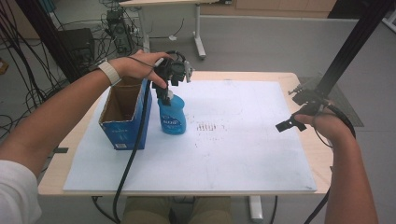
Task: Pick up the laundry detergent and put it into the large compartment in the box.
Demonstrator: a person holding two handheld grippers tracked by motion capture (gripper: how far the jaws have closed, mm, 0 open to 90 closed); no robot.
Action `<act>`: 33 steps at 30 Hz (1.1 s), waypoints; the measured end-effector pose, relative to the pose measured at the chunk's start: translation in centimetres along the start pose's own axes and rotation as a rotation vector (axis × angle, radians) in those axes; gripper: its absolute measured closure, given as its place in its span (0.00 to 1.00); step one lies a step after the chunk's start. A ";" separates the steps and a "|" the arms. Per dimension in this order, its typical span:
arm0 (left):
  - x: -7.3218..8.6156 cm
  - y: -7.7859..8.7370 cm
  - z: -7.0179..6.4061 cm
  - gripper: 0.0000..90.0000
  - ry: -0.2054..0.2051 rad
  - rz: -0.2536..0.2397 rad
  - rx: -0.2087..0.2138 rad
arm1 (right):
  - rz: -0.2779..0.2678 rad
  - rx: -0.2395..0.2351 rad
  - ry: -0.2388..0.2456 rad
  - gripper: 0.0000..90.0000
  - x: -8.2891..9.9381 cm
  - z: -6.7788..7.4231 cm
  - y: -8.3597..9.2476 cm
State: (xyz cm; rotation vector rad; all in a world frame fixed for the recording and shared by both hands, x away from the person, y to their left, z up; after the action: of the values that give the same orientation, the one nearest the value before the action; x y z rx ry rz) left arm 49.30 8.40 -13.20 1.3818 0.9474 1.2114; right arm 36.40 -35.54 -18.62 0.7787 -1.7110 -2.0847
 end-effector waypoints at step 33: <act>-0.4 -1.3 0.1 0.10 0.004 0.001 0.009 | 0.001 -0.008 -0.008 0.07 0.3 -0.3 -0.5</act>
State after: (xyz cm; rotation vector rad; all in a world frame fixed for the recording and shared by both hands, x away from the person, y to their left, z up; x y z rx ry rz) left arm 49.45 8.20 -14.58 1.3872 0.9560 1.2126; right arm 36.35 -35.84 -19.18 0.7680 -1.7060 -2.0959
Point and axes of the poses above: each handheld gripper's, and its own axes: y roughly backward along the jaws, x roughly out of its underside, z roughly to its left, the point moved 3 cm from there along -y, roughly forward along the jaws, and after that the axes turned 12 degrees about z, right-handed, at the moved point
